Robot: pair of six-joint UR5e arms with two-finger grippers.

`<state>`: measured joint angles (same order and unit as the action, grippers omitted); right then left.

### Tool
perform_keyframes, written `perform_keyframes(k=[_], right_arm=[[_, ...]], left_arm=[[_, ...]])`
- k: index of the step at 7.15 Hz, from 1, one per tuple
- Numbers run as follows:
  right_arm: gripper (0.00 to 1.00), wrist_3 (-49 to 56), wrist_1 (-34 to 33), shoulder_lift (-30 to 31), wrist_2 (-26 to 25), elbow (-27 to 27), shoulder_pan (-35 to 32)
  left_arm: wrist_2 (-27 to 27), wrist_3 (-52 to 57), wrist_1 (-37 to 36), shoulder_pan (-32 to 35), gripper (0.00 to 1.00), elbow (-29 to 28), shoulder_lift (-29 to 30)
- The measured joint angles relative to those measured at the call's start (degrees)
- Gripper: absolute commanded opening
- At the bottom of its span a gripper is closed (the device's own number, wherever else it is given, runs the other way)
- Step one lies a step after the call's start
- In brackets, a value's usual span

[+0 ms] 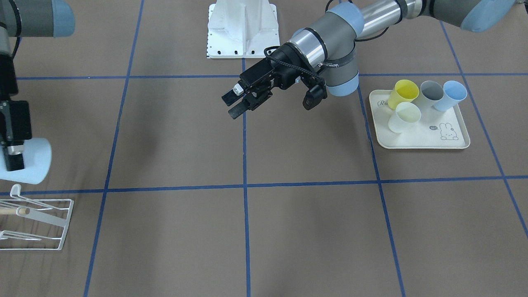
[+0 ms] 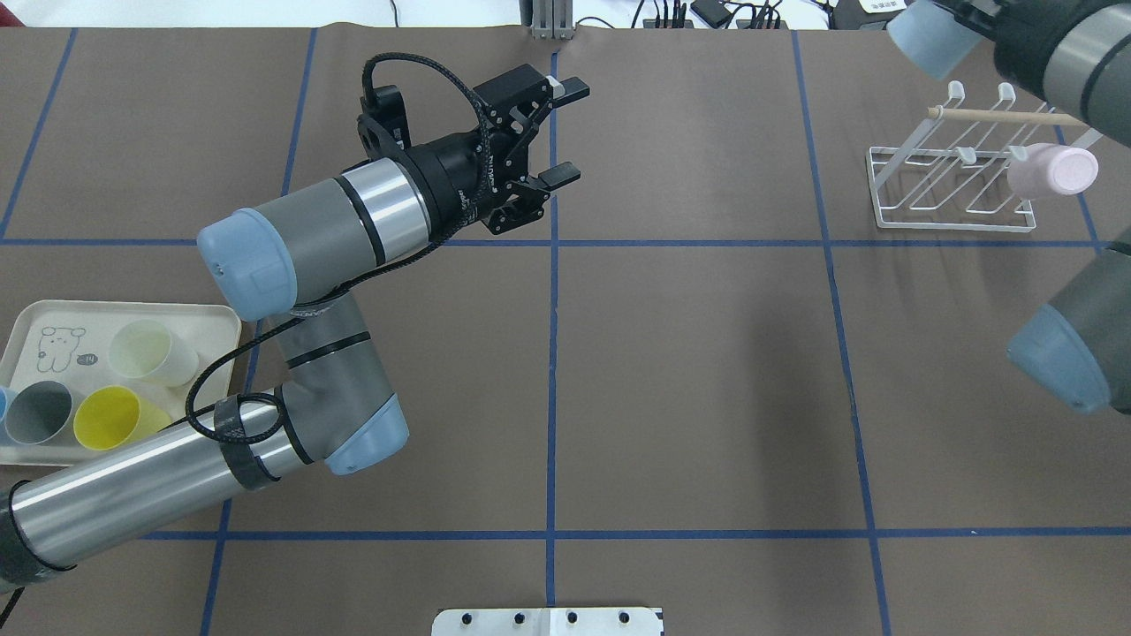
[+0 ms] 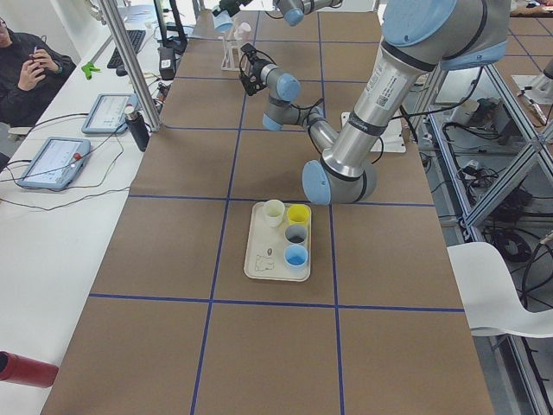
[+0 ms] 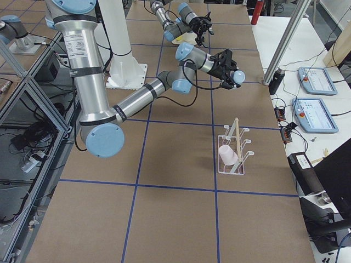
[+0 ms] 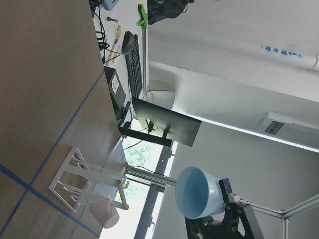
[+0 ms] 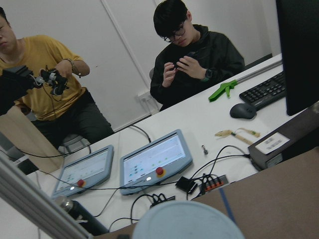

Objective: Transfer IKEA cup to right arm and place on rack

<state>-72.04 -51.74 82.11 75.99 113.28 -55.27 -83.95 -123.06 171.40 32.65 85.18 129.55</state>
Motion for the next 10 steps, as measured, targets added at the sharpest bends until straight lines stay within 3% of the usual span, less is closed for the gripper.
perform_keyframes(k=[3, 5, 7, 10], right_arm=[[0.00, 10.52, -0.95, 7.14, -11.57, -0.63, 2.82], [0.00, 13.51, -0.94, 9.09, -17.57, -2.46, 6.22], [0.00, 14.19, -0.40, 9.22, -19.34, -5.15, 7.53], [0.00, 15.96, 2.62, 8.65, -19.22, -9.31, 7.71]], left_arm=[[-0.45, 4.35, -5.38, 0.01, 0.99, 0.70, -0.05], [-2.26, 12.04, -15.87, 0.39, 0.99, 5.90, -1.04], [-2.81, 16.18, -22.15, 0.36, 0.99, 10.36, -3.03], [-2.91, 16.86, -23.18, 0.17, 0.99, 11.20, -3.82]])
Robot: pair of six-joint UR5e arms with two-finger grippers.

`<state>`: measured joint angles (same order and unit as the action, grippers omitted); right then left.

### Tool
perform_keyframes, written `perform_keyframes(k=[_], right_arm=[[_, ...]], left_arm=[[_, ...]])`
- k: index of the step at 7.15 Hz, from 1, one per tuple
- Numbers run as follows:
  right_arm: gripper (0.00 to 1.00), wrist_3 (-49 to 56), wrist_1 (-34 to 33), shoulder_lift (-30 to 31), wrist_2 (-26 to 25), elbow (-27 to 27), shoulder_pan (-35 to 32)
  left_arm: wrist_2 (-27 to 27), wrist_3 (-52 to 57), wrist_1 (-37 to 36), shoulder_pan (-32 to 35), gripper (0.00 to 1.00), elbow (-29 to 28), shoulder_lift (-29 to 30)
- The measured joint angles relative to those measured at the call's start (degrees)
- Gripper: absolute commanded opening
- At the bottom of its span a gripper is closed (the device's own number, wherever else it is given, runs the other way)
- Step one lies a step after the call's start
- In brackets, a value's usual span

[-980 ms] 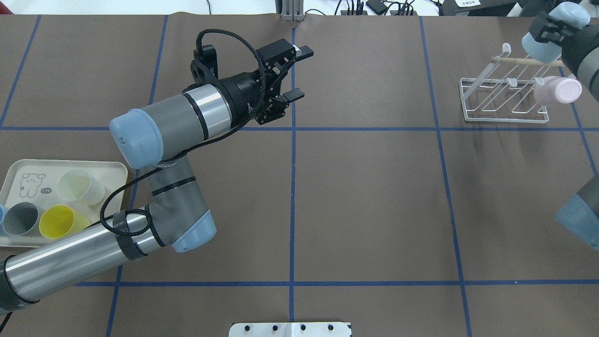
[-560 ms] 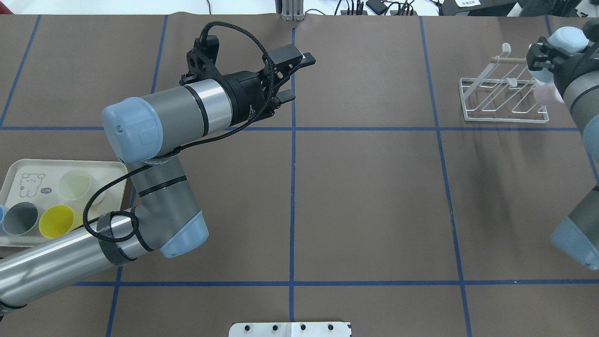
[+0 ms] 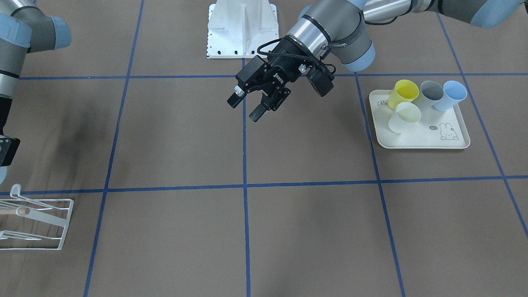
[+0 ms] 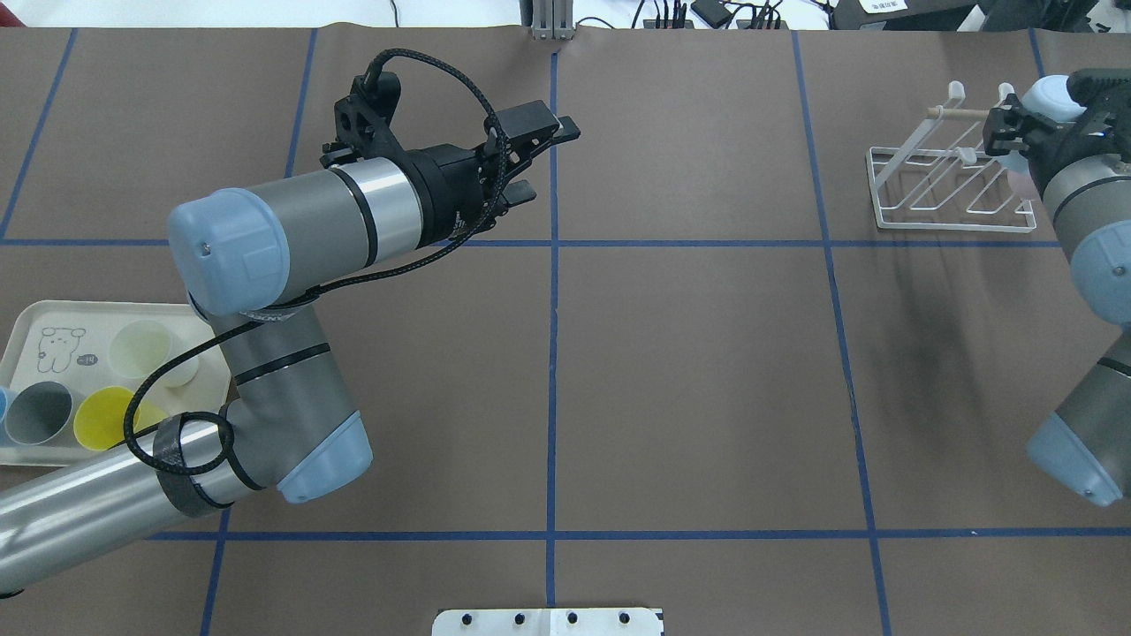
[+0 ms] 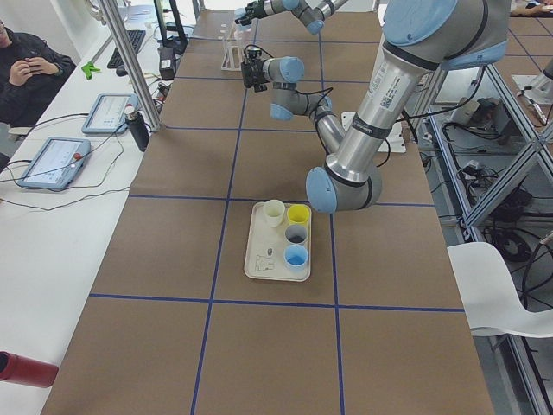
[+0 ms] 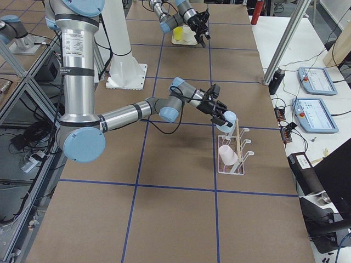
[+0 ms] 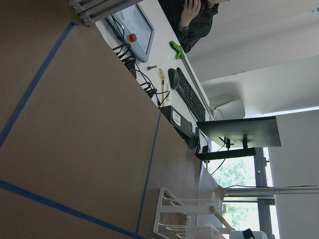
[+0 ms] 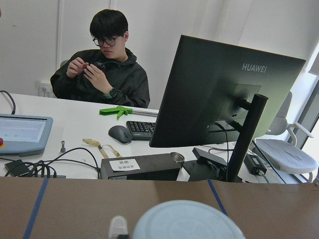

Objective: Transfer IKEA cup to right arm and place on rack

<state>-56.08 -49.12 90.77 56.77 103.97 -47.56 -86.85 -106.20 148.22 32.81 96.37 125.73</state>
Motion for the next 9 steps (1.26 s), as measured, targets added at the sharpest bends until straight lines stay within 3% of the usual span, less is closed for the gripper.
perform_keyframes(k=[3, 9], right_arm=[[0.00, 2.62, 6.33, -0.09, 0.16, -4.45, -0.04], [0.00, 3.16, 7.28, 0.32, 0.10, -5.46, -0.22]], left_arm=[[-0.06, 0.01, -0.04, -0.13, 0.99, 0.11, -0.03], [-0.07, -0.08, -0.02, -0.29, 0.99, 0.10, 0.01]])
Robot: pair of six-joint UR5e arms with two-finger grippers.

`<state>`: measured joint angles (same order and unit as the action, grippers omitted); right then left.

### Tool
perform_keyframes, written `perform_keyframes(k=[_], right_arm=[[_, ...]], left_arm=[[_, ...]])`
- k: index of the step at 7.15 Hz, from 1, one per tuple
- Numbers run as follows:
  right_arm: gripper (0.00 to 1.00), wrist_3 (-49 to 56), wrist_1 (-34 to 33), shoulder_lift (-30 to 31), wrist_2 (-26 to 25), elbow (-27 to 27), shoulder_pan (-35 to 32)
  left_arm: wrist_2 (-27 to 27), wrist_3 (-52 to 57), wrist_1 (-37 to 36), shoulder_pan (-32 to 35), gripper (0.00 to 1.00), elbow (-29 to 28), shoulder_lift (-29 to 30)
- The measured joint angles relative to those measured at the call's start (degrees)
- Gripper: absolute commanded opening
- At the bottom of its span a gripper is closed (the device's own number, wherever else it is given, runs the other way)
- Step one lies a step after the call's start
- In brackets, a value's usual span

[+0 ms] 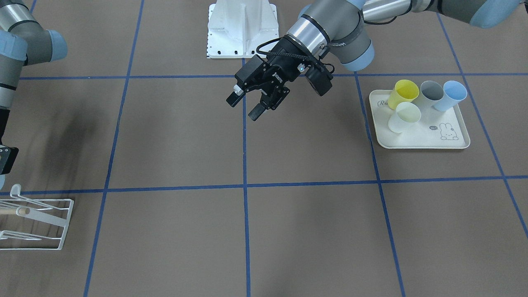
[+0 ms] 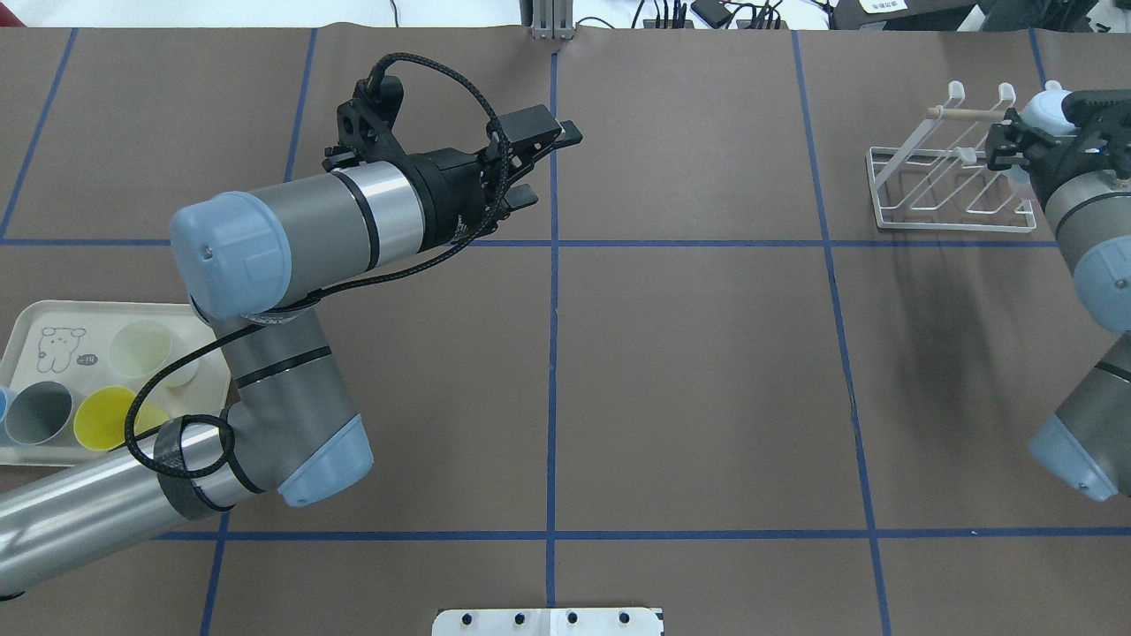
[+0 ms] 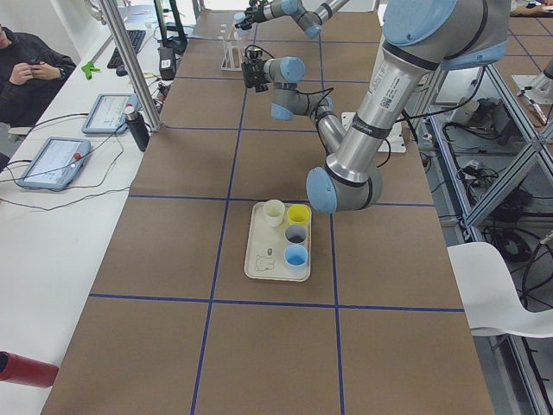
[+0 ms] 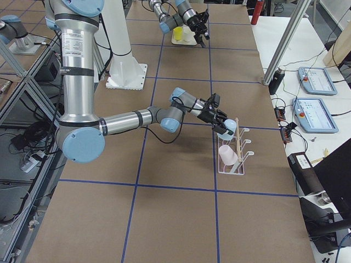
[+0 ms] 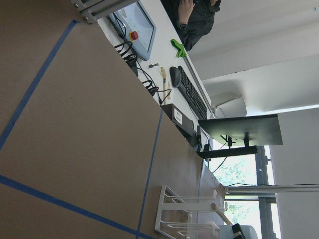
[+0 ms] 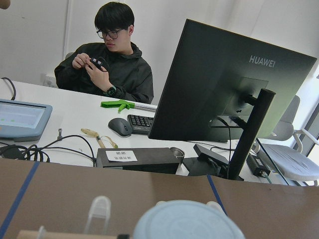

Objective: Transfer IKEA cup to right arm and place on rack

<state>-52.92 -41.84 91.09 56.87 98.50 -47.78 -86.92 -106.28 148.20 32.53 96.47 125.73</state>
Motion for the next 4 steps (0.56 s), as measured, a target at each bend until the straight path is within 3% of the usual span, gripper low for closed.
perform_keyframes(k=[4], right_arm=[[0.00, -0.33, 0.01, 0.32, -0.14, -1.50, -0.12]], left_arm=[[0.08, -0.07, 0.07, -0.01, 0.99, -0.01, 0.03]])
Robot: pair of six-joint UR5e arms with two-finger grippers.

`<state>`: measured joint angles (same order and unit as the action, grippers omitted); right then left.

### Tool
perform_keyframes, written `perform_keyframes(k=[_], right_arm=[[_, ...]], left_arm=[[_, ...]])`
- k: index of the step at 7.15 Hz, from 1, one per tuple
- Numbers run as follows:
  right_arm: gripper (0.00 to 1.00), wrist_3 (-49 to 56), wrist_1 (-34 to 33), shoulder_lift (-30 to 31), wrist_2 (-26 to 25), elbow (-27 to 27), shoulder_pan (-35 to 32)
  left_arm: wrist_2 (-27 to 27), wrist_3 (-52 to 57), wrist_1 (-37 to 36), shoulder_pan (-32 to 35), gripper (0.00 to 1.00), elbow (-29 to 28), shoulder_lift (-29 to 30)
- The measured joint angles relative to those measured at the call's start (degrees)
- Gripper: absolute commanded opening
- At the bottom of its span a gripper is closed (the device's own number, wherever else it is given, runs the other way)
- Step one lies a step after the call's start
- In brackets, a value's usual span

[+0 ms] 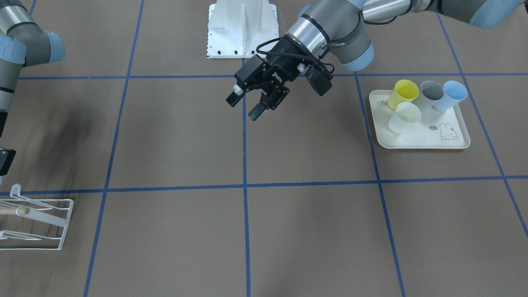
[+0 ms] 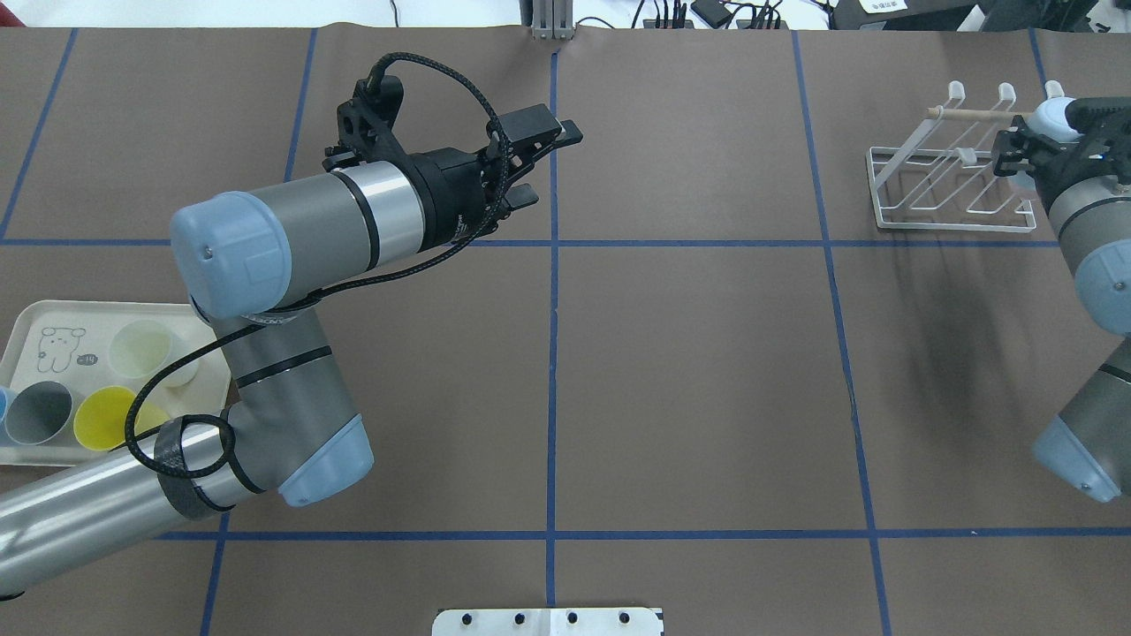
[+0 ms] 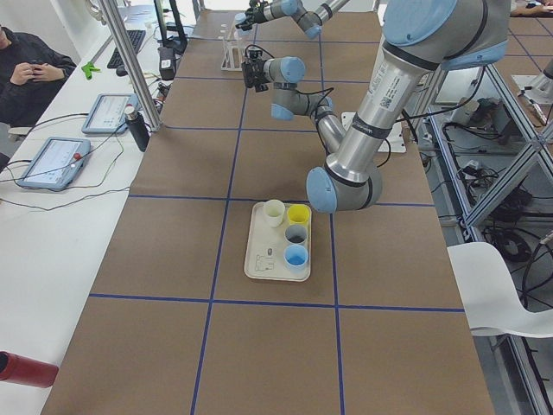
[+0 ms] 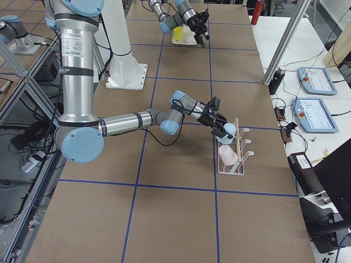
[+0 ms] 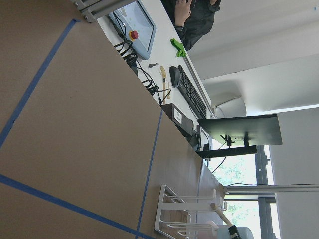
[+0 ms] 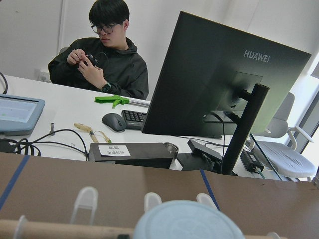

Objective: Transfer IKEA cup to right arm and place on rack

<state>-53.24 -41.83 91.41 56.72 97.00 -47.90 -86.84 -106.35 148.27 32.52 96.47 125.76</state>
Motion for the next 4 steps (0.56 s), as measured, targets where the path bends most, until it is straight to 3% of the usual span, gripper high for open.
perform_keyframes(k=[4], right_arm=[[0.00, -0.02, -0.04, -0.09, 0.07, -0.62, 0.05]], left_arm=[[0.00, -0.01, 0.08, 0.00, 0.99, -0.15, -0.15]])
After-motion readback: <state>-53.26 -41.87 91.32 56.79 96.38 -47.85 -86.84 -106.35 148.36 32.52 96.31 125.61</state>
